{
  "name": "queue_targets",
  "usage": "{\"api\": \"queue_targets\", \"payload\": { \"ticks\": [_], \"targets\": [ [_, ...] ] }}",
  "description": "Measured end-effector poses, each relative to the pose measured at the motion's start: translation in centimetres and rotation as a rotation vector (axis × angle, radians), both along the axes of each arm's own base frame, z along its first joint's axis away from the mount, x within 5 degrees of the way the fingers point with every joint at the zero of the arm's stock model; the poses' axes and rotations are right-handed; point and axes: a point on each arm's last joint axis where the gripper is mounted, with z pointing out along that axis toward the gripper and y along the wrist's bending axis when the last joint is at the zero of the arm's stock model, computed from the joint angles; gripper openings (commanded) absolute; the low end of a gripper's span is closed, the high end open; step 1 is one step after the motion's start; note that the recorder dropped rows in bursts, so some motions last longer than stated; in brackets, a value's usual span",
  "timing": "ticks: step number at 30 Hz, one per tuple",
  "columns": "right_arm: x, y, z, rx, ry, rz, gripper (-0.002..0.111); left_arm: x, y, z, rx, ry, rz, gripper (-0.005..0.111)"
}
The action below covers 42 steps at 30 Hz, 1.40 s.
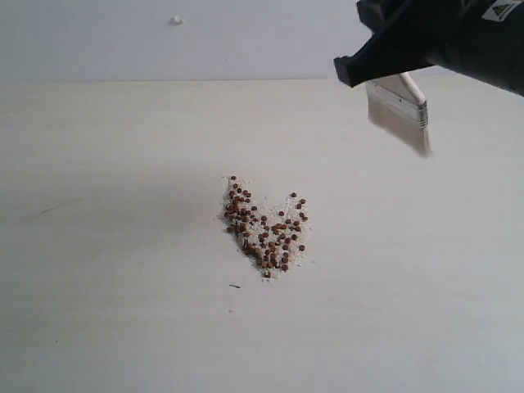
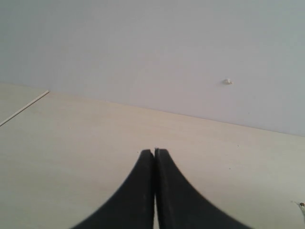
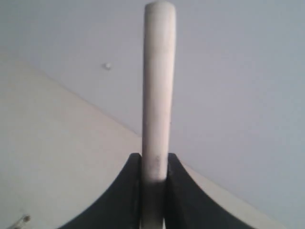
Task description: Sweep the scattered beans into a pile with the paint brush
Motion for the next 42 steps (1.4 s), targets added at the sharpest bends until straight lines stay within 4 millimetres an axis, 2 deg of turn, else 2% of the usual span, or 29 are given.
{"api": "queue_targets", "payload": {
  "ticks": [2, 6, 12, 13, 16, 19, 24, 27, 42],
  "targets": [
    [0.9, -0.6, -0.3, 0.034, -0.025, -0.082, 0.0, 0.0, 0.0, 0.0, 0.0, 0.0, 0.0, 0.0],
    [3.0, -1.9, -2.7, 0.063, -0.013, -0.318, 0.0, 0.0, 0.0, 0.0, 0.0, 0.0, 0.0, 0.0],
    [4.6, -2.3, -8.7, 0.059, 0.184, -0.514, 0.0, 0.0, 0.0, 0.0, 0.0, 0.0, 0.0, 0.0],
    [4.9, -2.3, -10.5, 0.069, 0.242, -0.553, 0.0, 0.0, 0.0, 0.0, 0.0, 0.0, 0.0, 0.0],
    [4.8, -1.0, -12.8, 0.06, 0.26, -0.568, 0.0, 0.0, 0.0, 0.0, 0.0, 0.0, 0.0, 0.0],
    [4.2, 1.6, -14.5, 0.029, 0.215, -0.533, 0.0, 0.0, 0.0, 0.0, 0.0, 0.0, 0.0, 0.0],
    [4.2, 5.7, -14.8, 0.075, 0.192, -0.461, 0.0, 0.0, 0.0, 0.0, 0.0, 0.0, 0.0, 0.0],
    [4.2, 7.3, -14.8, 0.104, 0.205, -0.429, 0.0, 0.0, 0.0, 0.0, 0.0, 0.0, 0.0, 0.0],
    [5.9, 12.5, -15.3, 0.315, 0.259, -0.396, 0.0, 0.0, 0.0, 0.0, 0.0, 0.0, 0.0, 0.0]
  ]
}}
